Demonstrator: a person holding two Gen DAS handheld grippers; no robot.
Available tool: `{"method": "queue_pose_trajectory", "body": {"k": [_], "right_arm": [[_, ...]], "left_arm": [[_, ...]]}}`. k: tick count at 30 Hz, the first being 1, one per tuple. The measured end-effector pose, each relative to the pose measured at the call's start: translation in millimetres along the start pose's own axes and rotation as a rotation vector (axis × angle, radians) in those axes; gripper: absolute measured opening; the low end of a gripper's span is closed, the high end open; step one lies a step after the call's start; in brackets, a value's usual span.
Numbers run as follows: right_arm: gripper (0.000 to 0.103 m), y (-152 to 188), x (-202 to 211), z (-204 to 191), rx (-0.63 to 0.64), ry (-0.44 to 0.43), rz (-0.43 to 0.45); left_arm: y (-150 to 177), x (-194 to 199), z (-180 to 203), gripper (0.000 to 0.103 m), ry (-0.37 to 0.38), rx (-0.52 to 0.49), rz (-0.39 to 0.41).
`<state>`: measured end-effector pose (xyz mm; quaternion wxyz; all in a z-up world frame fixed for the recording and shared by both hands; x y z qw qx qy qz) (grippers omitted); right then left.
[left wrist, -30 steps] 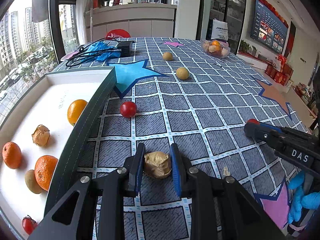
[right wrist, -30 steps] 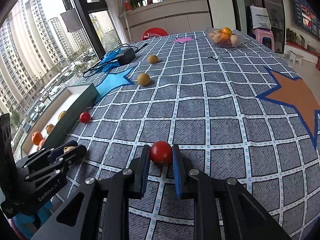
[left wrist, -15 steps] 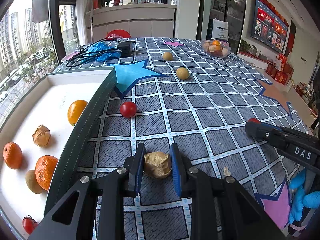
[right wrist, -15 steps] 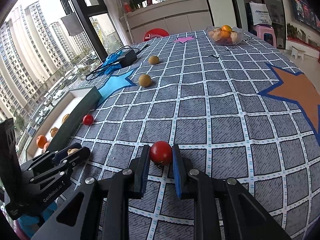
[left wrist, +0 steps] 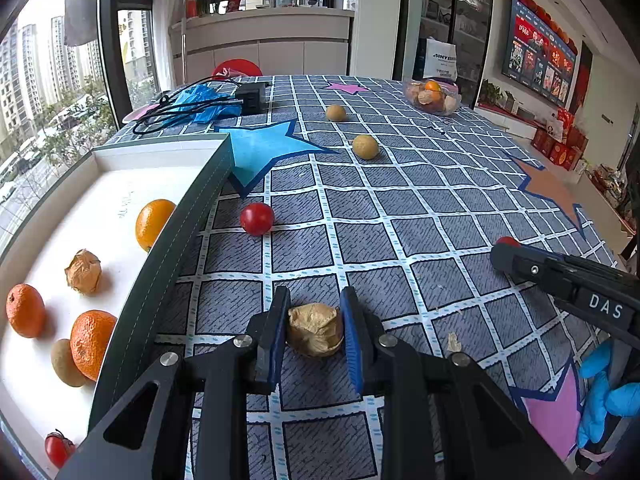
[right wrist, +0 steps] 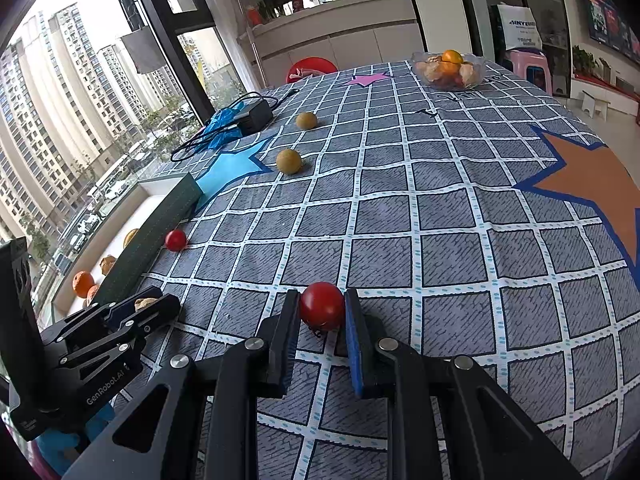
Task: Organize fruits
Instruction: 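Hold the tan fruit in the left gripper and the tomato in the right gripper above the table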
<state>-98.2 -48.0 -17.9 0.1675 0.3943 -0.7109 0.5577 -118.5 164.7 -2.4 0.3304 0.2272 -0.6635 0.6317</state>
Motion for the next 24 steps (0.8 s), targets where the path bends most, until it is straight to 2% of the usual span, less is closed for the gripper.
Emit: {"method": "queue_pose_trajectory", "body": {"k": [24], "right_arm": [[0.022,-0.1,-0.2,0.2,0.000,0.000,0.000]], "left_arm": [[0.7,0.6,0.5,0.034,-0.002,-0.002,0.000]]}}
Point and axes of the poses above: each gripper's, at about its wrist camera, not at the fingertips, and x roughly against the way its jaws point, z to its right, y to its underside, the point moved 1 cm from there along -x, roughly the way its jaws point, and after that the axes turned 2 degrees about -y, right-handed, at the moved point
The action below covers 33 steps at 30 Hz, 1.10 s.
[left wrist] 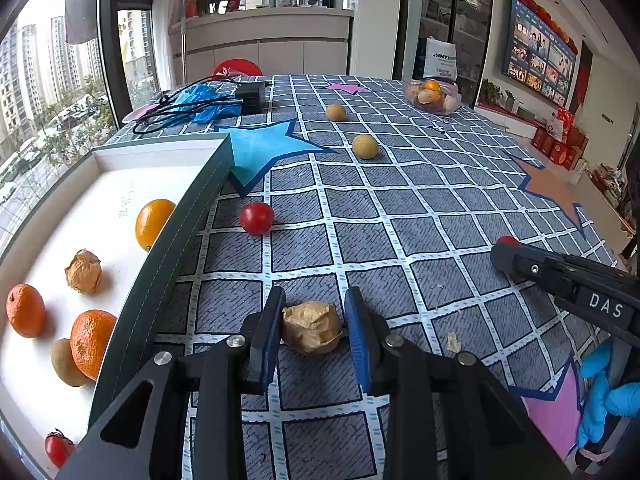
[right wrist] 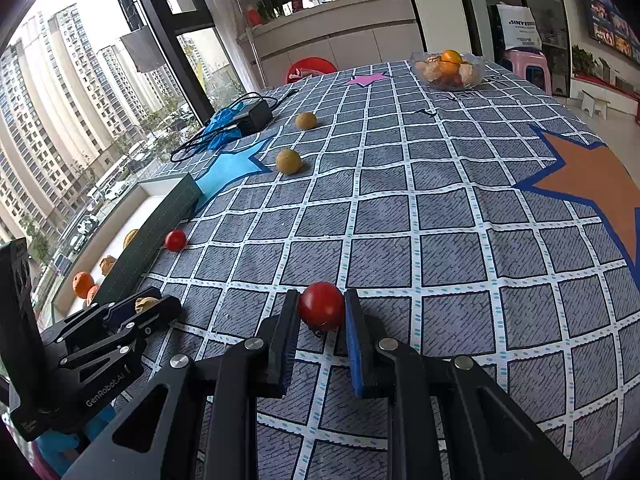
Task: Organize fruits
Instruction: 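Hold the tan fruit in the left gripper and the tomato in the right gripper above the table, then carry the tan fruit with the left gripper to the tray while the right gripper carries the tomato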
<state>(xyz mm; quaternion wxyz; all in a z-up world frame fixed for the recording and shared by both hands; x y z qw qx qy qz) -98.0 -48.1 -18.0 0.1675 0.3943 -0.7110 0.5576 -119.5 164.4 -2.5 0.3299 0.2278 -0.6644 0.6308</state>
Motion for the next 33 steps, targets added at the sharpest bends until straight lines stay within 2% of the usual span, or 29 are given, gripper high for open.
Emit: {"method": "queue_pose_trajectory", "body": {"k": [9,11,25,28,33], "right_arm": [[0.022,0,0,0,-0.001,-0.001,0.000],[0.022,0,0,1,-0.003,0.000,0.002],[0.022,-1,1,0,-0.002,0.029,-0.004],[0.022,-1,1,-6,0.015,0.052,-0.016],[0.022,-8,3,-29,0.041,0.027,-0.026]], "left_arm": [[1,1,-1,0.033,0.004,0.007,0.005],[1,0,-2,0.028,0.010,0.012,0.007],[2,11,-23,0.027,0.156,0.133,-0.030],[-1,24,-30,0.027,0.154,0.129,-0.006],[-11,43,-52,0.027,0.123,0.135,0.047]]}}
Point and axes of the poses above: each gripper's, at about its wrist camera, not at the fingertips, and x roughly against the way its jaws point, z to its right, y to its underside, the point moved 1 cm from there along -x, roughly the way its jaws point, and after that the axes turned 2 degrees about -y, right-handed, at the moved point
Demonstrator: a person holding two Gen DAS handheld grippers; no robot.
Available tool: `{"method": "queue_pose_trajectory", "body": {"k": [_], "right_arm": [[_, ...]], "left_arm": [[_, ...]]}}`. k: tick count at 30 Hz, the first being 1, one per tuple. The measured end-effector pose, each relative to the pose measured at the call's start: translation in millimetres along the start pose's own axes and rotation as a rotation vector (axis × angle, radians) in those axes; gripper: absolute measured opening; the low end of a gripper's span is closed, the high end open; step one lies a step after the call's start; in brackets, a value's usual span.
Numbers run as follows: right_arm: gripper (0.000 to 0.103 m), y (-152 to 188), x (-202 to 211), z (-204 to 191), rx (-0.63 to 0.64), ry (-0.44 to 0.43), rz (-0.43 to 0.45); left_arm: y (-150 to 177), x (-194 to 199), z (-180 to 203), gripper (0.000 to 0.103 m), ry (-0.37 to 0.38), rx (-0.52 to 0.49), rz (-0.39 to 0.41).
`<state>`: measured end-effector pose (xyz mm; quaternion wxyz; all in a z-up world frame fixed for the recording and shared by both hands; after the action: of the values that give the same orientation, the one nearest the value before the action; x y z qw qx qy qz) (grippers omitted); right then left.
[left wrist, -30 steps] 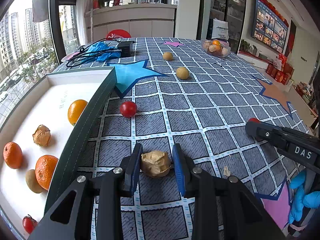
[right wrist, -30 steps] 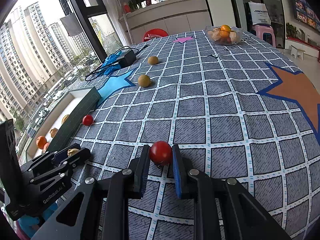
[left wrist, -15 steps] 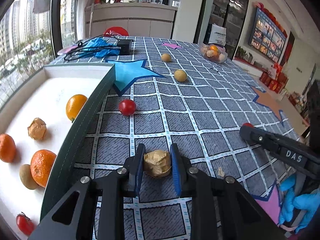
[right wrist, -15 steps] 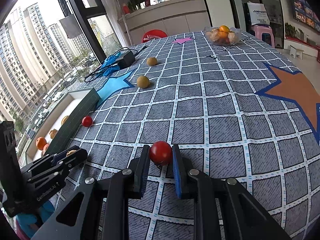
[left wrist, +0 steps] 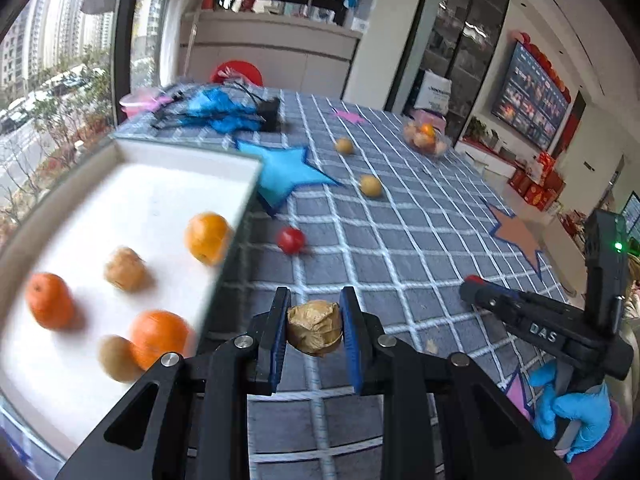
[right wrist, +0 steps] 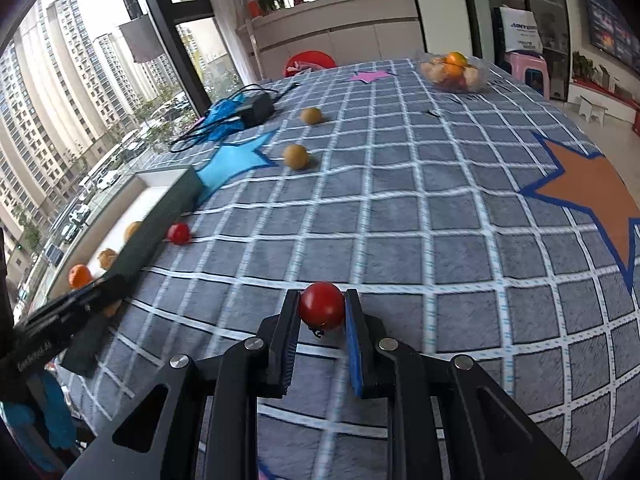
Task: Organize fruits
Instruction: 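Carry the tan fruit with the left gripper to the tray while the right gripper carries the tomato, then open the left gripper over the tray while the right gripper releases the tomato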
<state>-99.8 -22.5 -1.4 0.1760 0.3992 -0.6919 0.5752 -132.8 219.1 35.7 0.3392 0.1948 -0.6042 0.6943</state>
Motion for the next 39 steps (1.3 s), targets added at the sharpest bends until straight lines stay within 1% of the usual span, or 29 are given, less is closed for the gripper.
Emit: {"method": "queue_pose_trajectory", "body": {"k": [3,5,10,12,18,23,29,39], "right_arm": [[0.022,-8,0,-22,0.045,-0.018,0.000],[0.022,-15,-3,-40,0.078,-0.033,-0.003],[0.022,-30,-23,-86,0.140,-0.092,-0.034],[0.022,-35,-32,-105,0.167,-0.106,-0.045],[0.022,-45,-61,-153,0.225,-0.151,-0.081],[0.022,-50,-80,-182,0.272,-0.165,-0.101],[0.022,-48,-94,-199,0.301,-0.172,-0.121],[0.022,-49,-102,-206,0.330,-0.173,-0.136]], "left_arm": [[-8,8,-18,0.027,-0.040,0.014,0.027],[-11,11,-34,0.027,-0.084,0.028,0.039],[-18,13,-76,0.027,-0.143,0.095,0.045],[-17,15,-88,0.027,-0.165,0.105,0.051],[-20,15,-110,0.027,-0.208,0.119,0.059],[-20,11,-122,0.027,-0.234,0.126,0.056],[-20,8,-131,0.027,-0.233,0.144,0.052],[-18,5,-134,0.028,-0.238,0.149,0.037]]}}
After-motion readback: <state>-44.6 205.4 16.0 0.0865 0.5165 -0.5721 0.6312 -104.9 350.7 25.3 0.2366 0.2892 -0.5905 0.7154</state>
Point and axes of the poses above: each gripper's, at about its wrist camera, not at the fingertips, and x roughly against the way its jaws point, z to its right, y to its underside, the point moved 1 cm from there along -x, roughly the way its jaws point, and after that the axes turned 2 degrees about -y, right-handed, at the moved point
